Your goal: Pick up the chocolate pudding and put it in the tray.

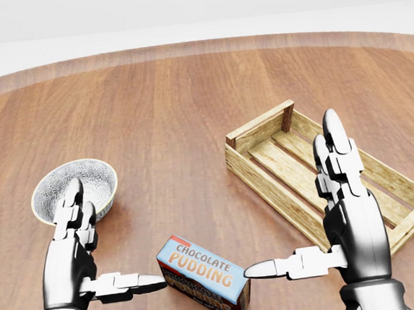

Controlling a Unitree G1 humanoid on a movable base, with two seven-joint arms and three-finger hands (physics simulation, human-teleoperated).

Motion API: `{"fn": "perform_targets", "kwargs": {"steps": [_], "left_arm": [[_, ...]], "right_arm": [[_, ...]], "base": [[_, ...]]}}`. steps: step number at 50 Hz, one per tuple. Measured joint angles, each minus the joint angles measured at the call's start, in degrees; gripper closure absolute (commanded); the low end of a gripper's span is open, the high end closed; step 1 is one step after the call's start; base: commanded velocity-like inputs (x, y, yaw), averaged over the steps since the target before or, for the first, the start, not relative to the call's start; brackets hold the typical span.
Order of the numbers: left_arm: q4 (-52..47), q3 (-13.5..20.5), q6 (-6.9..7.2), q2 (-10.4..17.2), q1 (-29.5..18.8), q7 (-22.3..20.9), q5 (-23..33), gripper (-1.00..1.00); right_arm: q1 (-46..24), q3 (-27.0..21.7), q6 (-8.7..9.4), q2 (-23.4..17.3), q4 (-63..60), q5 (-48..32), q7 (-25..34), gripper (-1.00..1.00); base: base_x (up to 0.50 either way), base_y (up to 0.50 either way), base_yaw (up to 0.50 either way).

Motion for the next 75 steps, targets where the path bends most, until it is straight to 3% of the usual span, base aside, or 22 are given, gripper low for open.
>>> {"fn": "perform_targets", "kwargs": {"steps": [40, 75], "left_arm": [[0.6, -0.4, -1.04, 0.1, 0.3, 0.4, 1.6, -1.00], [0.4, -0.3, -0.50, 0.1, 0.1, 0.6, 1.6, -1.00]], "right_arm": [[1.6, 4.9, 0.00, 0.6, 7.8, -3.2, -2.1, -1.00], [2.6, 8.1, 0.00, 0.5, 14.7, -7.6, -3.4, -1.00]], "base": [[0.00, 0.00, 0.00], [0.00, 0.00, 0.00]]}}
